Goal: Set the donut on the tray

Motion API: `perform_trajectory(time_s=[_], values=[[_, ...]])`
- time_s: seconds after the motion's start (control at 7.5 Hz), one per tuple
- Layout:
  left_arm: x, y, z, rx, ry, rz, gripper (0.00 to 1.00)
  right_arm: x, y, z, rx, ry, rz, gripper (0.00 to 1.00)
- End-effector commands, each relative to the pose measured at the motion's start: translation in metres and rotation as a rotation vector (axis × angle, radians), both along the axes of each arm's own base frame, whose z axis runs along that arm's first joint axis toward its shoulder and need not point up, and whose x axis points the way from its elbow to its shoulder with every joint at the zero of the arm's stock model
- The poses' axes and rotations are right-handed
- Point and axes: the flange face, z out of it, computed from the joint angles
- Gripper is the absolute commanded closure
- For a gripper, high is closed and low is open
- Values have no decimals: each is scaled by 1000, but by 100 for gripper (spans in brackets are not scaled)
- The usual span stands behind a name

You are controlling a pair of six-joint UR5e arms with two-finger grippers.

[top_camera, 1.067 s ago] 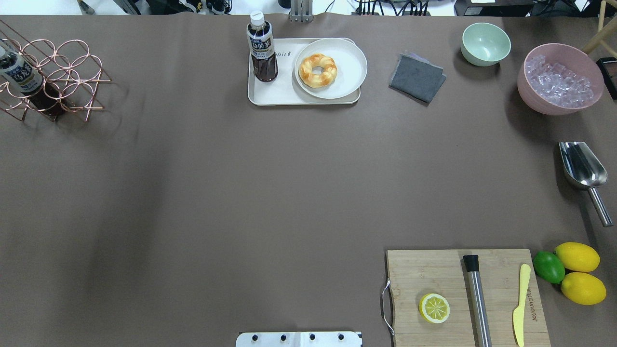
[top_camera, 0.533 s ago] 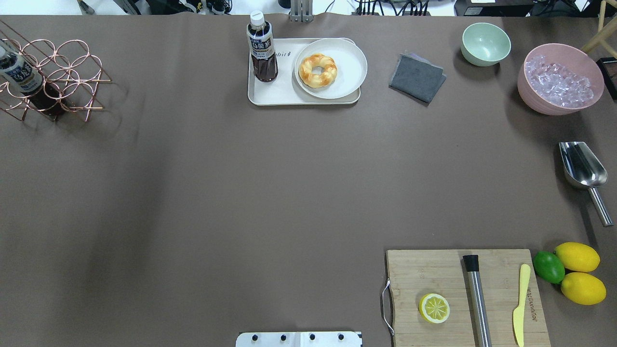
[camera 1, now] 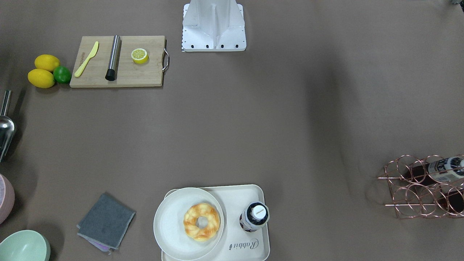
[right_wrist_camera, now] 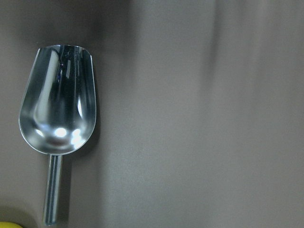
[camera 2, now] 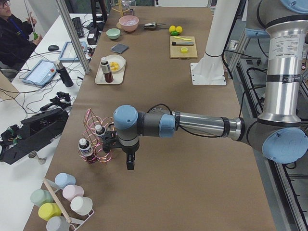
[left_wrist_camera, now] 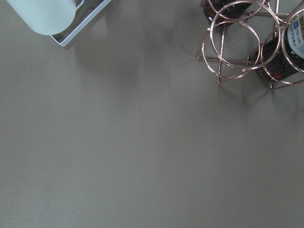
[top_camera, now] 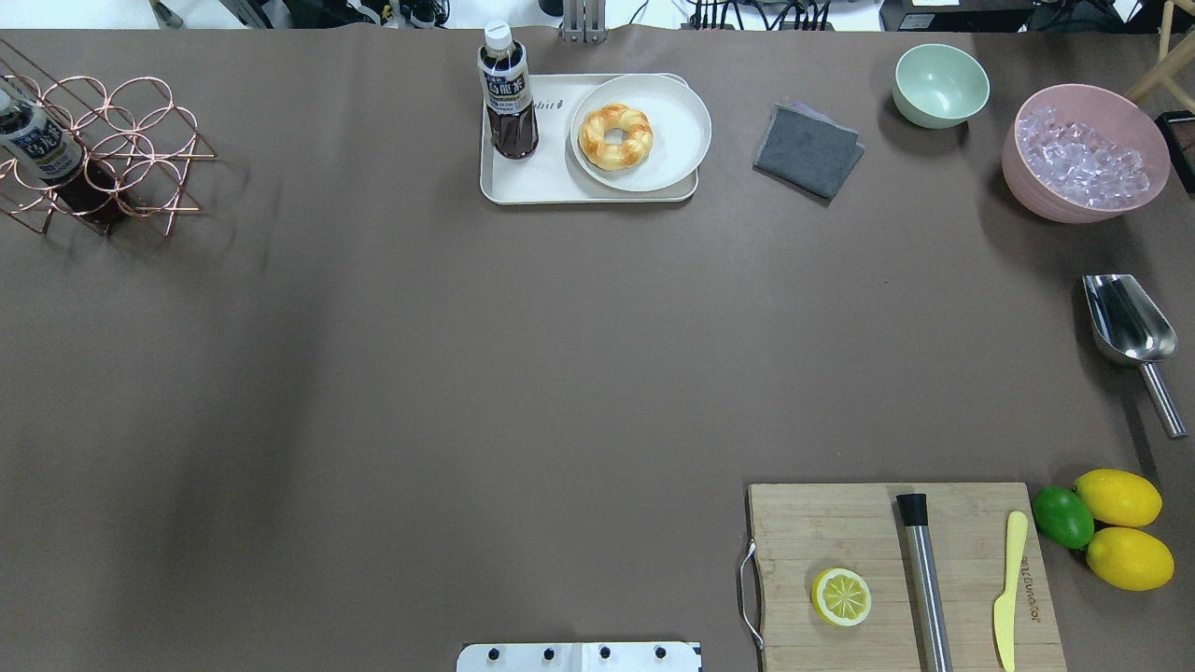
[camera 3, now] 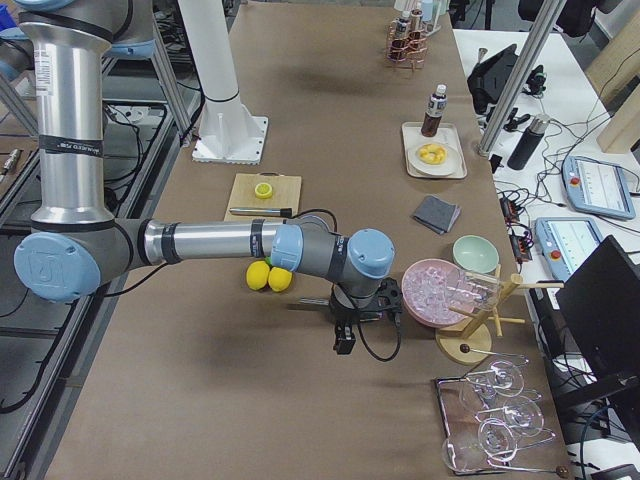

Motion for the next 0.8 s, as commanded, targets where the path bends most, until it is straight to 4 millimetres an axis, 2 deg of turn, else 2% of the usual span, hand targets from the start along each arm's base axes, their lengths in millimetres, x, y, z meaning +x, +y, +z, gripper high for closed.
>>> perform_trajectory(time_s=[0.0,0.67], values=[[0,-1,-2,3,0,0,2,-1,-3,-1,4,-8,1,0],[0,-6,-6,11,-5,0,2,-1,-3,-2,5,-11,2,0]])
